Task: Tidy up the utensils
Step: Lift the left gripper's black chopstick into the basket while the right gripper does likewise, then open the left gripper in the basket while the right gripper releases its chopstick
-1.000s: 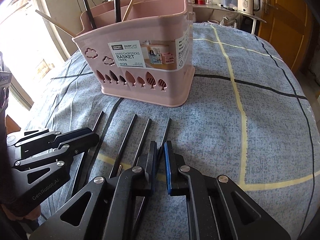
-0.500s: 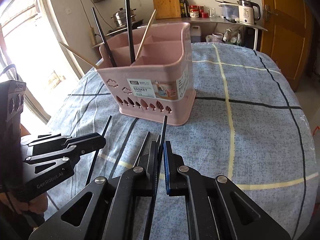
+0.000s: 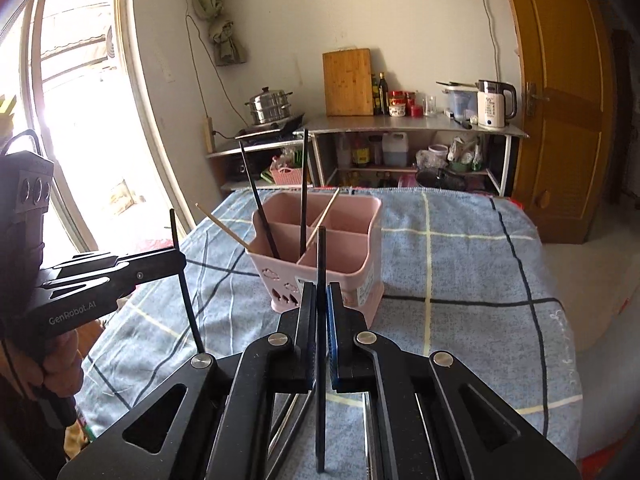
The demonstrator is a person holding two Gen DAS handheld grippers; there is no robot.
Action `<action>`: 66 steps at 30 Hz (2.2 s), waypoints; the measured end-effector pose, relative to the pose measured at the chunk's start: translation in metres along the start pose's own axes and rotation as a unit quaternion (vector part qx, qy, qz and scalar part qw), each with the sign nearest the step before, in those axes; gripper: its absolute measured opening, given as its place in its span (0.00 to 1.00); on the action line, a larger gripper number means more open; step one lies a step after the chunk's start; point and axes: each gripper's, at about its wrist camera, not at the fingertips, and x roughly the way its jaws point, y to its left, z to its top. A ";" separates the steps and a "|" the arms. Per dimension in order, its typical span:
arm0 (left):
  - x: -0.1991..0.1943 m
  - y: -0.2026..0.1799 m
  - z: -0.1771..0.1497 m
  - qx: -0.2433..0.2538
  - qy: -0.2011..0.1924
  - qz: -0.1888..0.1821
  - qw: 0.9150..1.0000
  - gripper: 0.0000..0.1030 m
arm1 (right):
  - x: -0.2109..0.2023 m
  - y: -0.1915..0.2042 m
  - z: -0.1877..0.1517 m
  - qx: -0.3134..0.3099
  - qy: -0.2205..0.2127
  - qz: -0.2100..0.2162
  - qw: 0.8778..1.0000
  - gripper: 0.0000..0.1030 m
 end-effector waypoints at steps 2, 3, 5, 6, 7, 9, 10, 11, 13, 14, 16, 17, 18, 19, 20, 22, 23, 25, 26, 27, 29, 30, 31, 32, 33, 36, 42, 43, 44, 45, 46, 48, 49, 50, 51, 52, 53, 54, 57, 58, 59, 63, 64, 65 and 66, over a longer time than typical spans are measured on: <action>-0.004 0.000 0.004 0.002 -0.006 0.000 1.000 0.05 | -0.009 0.003 0.004 -0.005 -0.012 -0.002 1.000 0.05; -0.005 0.000 0.006 0.003 -0.009 0.001 1.000 0.05 | -0.011 0.004 0.006 -0.008 -0.016 -0.003 1.000 0.05; -0.008 -0.001 0.007 0.003 -0.011 0.000 1.000 0.05 | -0.014 0.004 0.007 -0.010 -0.020 -0.004 1.000 0.05; -0.010 -0.003 0.006 0.004 -0.011 0.000 1.000 0.05 | -0.015 0.004 0.008 -0.011 -0.021 -0.004 1.000 0.05; -0.010 -0.003 0.006 0.005 -0.011 0.000 1.000 0.05 | -0.016 0.005 0.007 -0.011 -0.021 -0.004 1.000 0.05; -0.011 -0.003 0.006 0.006 -0.011 -0.001 1.000 0.05 | -0.017 0.005 0.008 -0.012 -0.020 -0.004 1.000 0.04; -0.013 -0.004 0.005 0.006 -0.011 -0.001 1.000 0.05 | -0.017 0.004 0.008 -0.011 -0.021 -0.003 1.000 0.04; -0.013 -0.004 0.005 0.006 -0.011 -0.002 1.000 0.05 | -0.017 0.005 0.008 -0.011 -0.022 -0.004 1.000 0.04; -0.015 -0.004 0.005 0.006 -0.011 -0.004 1.000 0.05 | -0.019 0.006 0.008 -0.014 -0.023 -0.004 1.000 0.04; -0.016 -0.004 0.005 0.006 -0.011 -0.005 1.000 0.05 | -0.020 0.006 0.009 -0.015 -0.024 -0.003 1.000 0.04; -0.018 -0.003 0.005 0.005 -0.012 -0.009 1.000 0.05 | -0.023 0.007 0.009 -0.018 -0.026 -0.002 0.999 0.04; -0.019 -0.003 0.005 0.004 -0.012 -0.010 1.000 0.05 | -0.024 0.008 0.009 -0.020 -0.027 -0.001 0.999 0.04; -0.020 -0.002 0.005 0.004 -0.013 -0.011 1.000 0.05 | -0.024 0.007 0.009 -0.022 -0.027 0.000 0.999 0.04; -0.020 -0.002 0.005 0.005 -0.013 -0.011 1.000 0.05 | -0.025 0.008 0.010 -0.023 -0.028 0.000 0.999 0.04; -0.021 -0.002 0.006 0.005 -0.013 -0.011 1.000 0.05 | -0.024 0.008 0.010 -0.024 -0.027 0.001 0.999 0.04; -0.023 -0.001 0.007 0.004 -0.014 -0.013 1.000 0.05 | -0.024 0.009 0.011 -0.027 -0.028 0.002 0.999 0.04; -0.024 0.000 0.008 0.004 -0.015 -0.013 1.000 0.05 | -0.023 0.010 0.013 -0.028 -0.028 0.003 0.999 0.04; -0.025 0.001 0.010 0.004 -0.015 -0.013 1.000 0.05 | -0.024 0.011 0.015 -0.031 -0.030 0.005 0.999 0.04; -0.026 0.001 0.012 0.006 -0.016 -0.012 1.000 0.05 | -0.024 0.012 0.017 -0.032 -0.032 0.006 0.999 0.04; -0.027 0.002 0.015 0.006 -0.018 -0.012 1.000 0.05 | -0.024 0.013 0.020 -0.034 -0.034 0.007 0.999 0.04; -0.031 0.002 0.020 0.007 -0.022 -0.011 1.000 0.05 | -0.025 0.017 0.025 -0.038 -0.039 0.009 0.998 0.04; -0.032 0.002 0.025 0.008 -0.025 -0.011 1.000 0.05 | -0.025 0.019 0.028 -0.040 -0.042 0.010 0.998 0.04; -0.034 0.003 0.029 0.009 -0.028 -0.010 1.000 0.05 | -0.025 0.020 0.032 -0.042 -0.044 0.011 0.998 0.04; -0.036 0.003 0.034 0.012 -0.032 -0.008 0.999 0.05 | -0.025 0.023 0.035 -0.044 -0.047 0.012 0.998 0.04; -0.038 0.002 0.039 0.014 -0.036 -0.006 0.999 0.05 | -0.025 0.025 0.040 -0.046 -0.051 0.014 0.998 0.04; -0.044 0.002 0.054 0.019 -0.048 -0.004 0.999 0.05 | -0.024 0.030 0.052 -0.050 -0.060 0.017 0.997 0.04; -0.046 0.009 0.086 0.018 -0.066 -0.002 0.998 0.05 | -0.016 0.037 0.079 -0.054 -0.078 0.020 0.995 0.04; -0.045 0.010 0.090 0.019 -0.069 -0.001 0.997 0.05 | -0.014 0.037 0.084 -0.053 -0.081 0.021 0.995 0.04; -0.044 0.011 0.095 0.020 -0.071 0.000 0.997 0.05 | -0.012 0.037 0.088 -0.052 -0.084 0.021 0.995 0.04; -0.042 0.012 0.100 0.020 -0.072 0.001 0.997 0.05 | -0.011 0.037 0.092 -0.052 -0.087 0.021 0.995 0.04; -0.041 0.013 0.104 0.019 -0.074 0.001 0.997 0.05 | -0.009 0.037 0.096 -0.050 -0.089 0.022 0.995 0.04; -0.036 0.017 0.112 0.018 -0.076 0.003 0.997 0.05 | -0.005 0.036 0.103 -0.046 -0.094 0.025 0.994 0.04; -0.033 0.018 0.115 0.018 -0.077 0.003 0.997 0.05 | -0.004 0.035 0.106 -0.045 -0.096 0.027 0.994 0.04; -0.031 0.020 0.118 0.017 -0.077 0.002 0.997 0.05 | -0.002 0.035 0.108 -0.043 -0.098 0.027 0.994 0.04; -0.029 0.021 0.120 0.017 -0.079 0.004 0.997 0.05 | 0.000 0.034 0.111 -0.043 -0.100 0.026 0.994 0.04; -0.027 0.023 0.122 0.016 -0.079 0.003 0.997 0.05 | 0.002 0.034 0.114 -0.042 -0.102 0.027 0.994 0.04; -0.024 0.024 0.124 0.015 -0.080 0.002 0.997 0.05 | 0.004 0.035 0.116 -0.041 -0.103 0.027 0.993 0.04; -0.021 0.025 0.126 0.016 -0.081 0.002 0.997 0.05 | 0.006 0.034 0.118 -0.041 -0.105 0.025 0.993 0.04; -0.012 0.030 0.127 0.012 -0.081 -0.001 0.997 0.05 | 0.014 0.032 0.119 -0.038 -0.105 0.026 0.993 0.04; -0.008 0.032 0.125 0.010 -0.078 -0.002 0.997 0.05 | 0.018 0.032 0.119 -0.037 -0.102 0.025 0.994 0.04; -0.004 0.034 0.124 0.009 -0.075 -0.001 0.997 0.05 | 0.021 0.032 0.117 -0.036 -0.099 0.026 0.994 0.04; 0.014 0.040 0.116 0.003 -0.060 -0.001 0.998 0.05 | 0.037 0.028 0.109 -0.032 -0.082 0.025 0.996 0.04; 0.019 0.041 0.114 0.001 -0.054 -0.001 0.999 0.05 | 0.041 0.027 0.106 -0.032 -0.078 0.026 0.996 0.04; 0.024 0.043 0.112 -0.001 -0.049 -0.001 0.999 0.05 | 0.044 0.026 0.104 -0.031 -0.073 0.025 0.997 0.04; 0.028 0.044 0.110 -0.003 -0.044 -0.001 0.999 0.05 | 0.047 0.024 0.102 -0.030 -0.069 0.025 0.997 0.04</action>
